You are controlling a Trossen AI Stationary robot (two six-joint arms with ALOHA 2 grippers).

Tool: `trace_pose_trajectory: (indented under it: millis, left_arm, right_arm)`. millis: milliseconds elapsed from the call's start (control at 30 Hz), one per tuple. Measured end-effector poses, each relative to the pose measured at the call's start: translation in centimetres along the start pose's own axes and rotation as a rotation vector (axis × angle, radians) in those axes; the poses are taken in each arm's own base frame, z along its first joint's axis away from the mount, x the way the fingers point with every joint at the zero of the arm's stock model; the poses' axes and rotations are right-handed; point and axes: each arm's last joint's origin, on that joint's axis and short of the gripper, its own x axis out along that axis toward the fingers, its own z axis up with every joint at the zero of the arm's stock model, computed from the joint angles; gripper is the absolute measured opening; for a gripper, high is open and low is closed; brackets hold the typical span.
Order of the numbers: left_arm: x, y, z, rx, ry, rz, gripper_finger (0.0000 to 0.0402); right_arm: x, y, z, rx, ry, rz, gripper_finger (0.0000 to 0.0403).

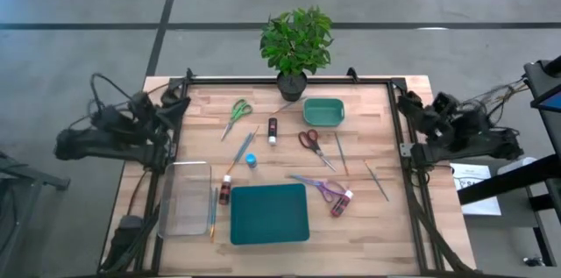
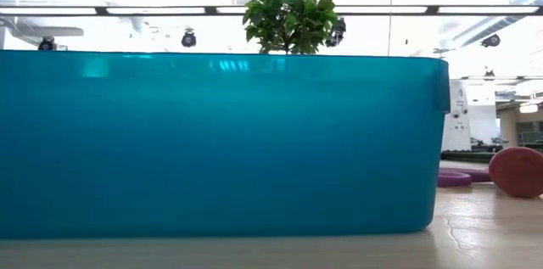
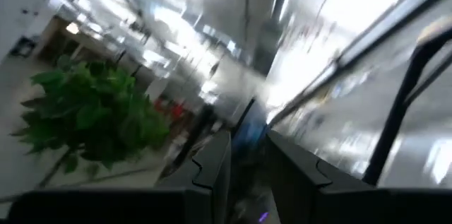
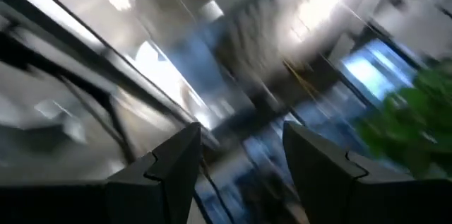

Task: Pick & Place Paint Supplies
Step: Put the blue paint brush into the blue bin

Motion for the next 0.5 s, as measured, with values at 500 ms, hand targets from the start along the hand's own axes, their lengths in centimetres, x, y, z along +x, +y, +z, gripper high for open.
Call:
trace_pose_trajectory:
  millis: [500]
  left_arm:
    - [9.2,-4.9,4.9,0.342,0.591,0.226,0.0227]
  right_arm:
    - [4.8,2.7,1.5,0.108,0.932,-0.748,0.0199]
